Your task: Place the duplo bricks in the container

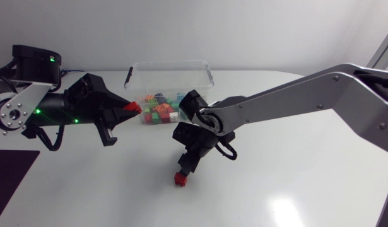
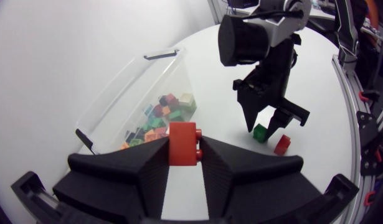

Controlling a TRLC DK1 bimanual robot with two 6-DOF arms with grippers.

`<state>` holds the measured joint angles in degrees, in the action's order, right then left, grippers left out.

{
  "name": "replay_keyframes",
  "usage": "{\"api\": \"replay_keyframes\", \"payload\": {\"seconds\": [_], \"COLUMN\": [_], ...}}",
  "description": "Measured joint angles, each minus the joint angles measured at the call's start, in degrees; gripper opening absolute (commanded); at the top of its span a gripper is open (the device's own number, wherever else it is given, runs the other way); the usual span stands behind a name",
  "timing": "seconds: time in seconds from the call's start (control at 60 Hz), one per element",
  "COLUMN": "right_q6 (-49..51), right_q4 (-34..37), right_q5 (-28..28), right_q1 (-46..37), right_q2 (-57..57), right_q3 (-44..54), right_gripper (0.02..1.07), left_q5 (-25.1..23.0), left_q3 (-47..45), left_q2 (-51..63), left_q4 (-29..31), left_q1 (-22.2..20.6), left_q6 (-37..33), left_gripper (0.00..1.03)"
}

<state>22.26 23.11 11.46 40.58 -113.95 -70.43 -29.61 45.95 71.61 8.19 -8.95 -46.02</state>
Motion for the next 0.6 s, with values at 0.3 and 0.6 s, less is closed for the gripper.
{"api": "replay_keyframes", "payload": {"seconds": [0.3, 0.6], "right_q6": [0.0, 0.0], "right_q4": [4.4, 7.2], "right_q5": [0.0, 0.6], "right_q1": [0.1, -2.7], "right_q2": [2.3, 9.5], "right_q3": [-0.4, -4.8], "right_gripper": [0.25, 0.25], "left_q5": [-0.2, 1.9], "left_q3": [9.1, 20.8], "left_q2": [5.0, 19.3], "left_q4": [-7.2, -9.8], "left_q1": [2.1, 2.1], "left_q6": [9.1, 14.7], "left_gripper": [0.26, 0.26]}}
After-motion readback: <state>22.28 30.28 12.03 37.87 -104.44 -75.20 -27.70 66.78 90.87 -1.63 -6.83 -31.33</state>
